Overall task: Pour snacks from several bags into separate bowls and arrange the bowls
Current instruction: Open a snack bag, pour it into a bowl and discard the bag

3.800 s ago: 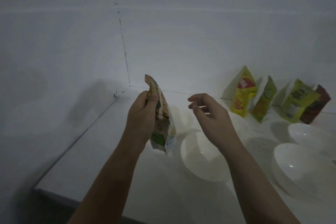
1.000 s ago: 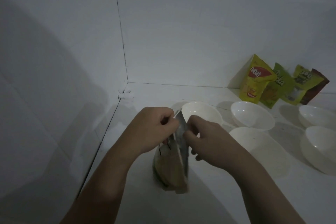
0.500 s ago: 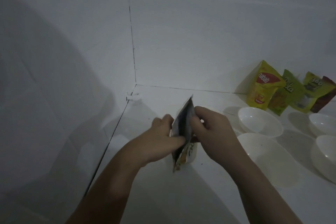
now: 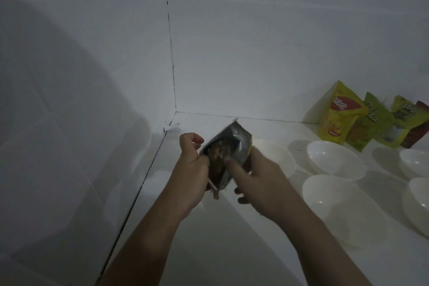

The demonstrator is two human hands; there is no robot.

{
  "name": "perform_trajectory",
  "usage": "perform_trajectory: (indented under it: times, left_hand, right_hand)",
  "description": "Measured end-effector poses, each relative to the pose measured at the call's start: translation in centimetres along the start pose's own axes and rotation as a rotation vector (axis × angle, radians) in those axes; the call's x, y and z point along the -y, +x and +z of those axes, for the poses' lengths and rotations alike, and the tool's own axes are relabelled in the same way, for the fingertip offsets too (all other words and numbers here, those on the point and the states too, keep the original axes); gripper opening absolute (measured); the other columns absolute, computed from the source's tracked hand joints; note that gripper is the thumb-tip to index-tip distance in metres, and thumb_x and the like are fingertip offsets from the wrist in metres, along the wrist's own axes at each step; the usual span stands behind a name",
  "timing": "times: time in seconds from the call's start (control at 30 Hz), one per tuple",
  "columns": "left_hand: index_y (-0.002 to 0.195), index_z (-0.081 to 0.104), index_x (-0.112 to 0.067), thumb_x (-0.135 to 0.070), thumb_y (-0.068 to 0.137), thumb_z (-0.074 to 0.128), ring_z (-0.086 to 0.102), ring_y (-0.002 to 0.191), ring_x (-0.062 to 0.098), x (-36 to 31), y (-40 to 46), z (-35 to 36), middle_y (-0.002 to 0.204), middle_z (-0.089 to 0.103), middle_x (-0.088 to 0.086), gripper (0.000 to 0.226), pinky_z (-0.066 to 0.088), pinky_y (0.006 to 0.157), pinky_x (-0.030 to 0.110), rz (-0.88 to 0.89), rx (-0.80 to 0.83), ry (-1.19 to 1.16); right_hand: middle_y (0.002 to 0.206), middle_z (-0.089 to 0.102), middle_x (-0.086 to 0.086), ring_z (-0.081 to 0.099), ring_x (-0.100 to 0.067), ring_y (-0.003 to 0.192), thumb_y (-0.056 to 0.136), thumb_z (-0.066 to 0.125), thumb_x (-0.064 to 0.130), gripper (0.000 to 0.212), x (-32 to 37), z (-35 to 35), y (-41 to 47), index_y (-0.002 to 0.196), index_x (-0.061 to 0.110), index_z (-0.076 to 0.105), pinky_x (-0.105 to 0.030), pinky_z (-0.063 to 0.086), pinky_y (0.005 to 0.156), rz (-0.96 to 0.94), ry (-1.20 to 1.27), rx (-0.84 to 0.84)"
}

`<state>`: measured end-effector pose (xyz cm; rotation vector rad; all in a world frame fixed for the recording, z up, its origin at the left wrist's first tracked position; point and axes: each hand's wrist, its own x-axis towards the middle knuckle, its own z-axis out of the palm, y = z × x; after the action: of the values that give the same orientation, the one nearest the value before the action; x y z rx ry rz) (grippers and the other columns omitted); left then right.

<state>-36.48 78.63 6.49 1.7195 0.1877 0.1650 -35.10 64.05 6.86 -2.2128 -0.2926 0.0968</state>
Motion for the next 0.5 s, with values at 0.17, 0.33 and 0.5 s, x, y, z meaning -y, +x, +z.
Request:
perform_trajectory:
  times: [0.17, 0.33, 0.5]
  left_hand:
    - [0.106, 0.035, -0.026, 0.005, 0.091, 0.041, 0.064, 0.088, 0.024, 0.2, 0.9, -1.0, 0.107, 0.052, 0.006, 0.034, 0.061, 0.064, 0.039, -0.01, -0.011, -0.158]
    - [0.112, 0.051, -0.027, -0.036, 0.082, 0.059, 0.061, 0.11, 0.025, 1.0, 0.9, -0.9, 0.118, 0.061, 0.006, 0.033, 0.052, 0.093, 0.05, -0.122, 0.211, -0.341]
    - [0.118, 0.06, -0.026, -0.067, 0.086, 0.05, 0.05, 0.125, 0.027, 4.0, 4.2, -0.8, 0.134, 0.056, 0.002, 0.052, 0.037, 0.107, 0.056, -0.302, 0.057, -0.437]
  right_hand:
    - [0.092, 0.069, -0.018, 0.075, -0.024, 0.07, 0.097, 0.049, 0.021, 0.029, -0.1, -0.6, 0.9, 0.099, -0.004, 0.064, -0.046, 0.062, 0.075, 0.159, 0.24, 0.053]
    - [0.091, 0.074, -0.014, 0.075, -0.021, 0.077, 0.1, 0.046, 0.018, 0.028, 0.3, -1.2, 0.8, 0.092, 0.004, 0.07, -0.024, 0.06, 0.063, 0.066, 0.408, 0.011]
    - [0.086, 0.076, -0.013, 0.075, -0.023, 0.073, 0.094, 0.039, 0.002, 0.026, 0.9, -3.3, 0.6, 0.099, -0.005, 0.064, -0.03, 0.062, 0.066, 0.028, 0.424, 0.066]
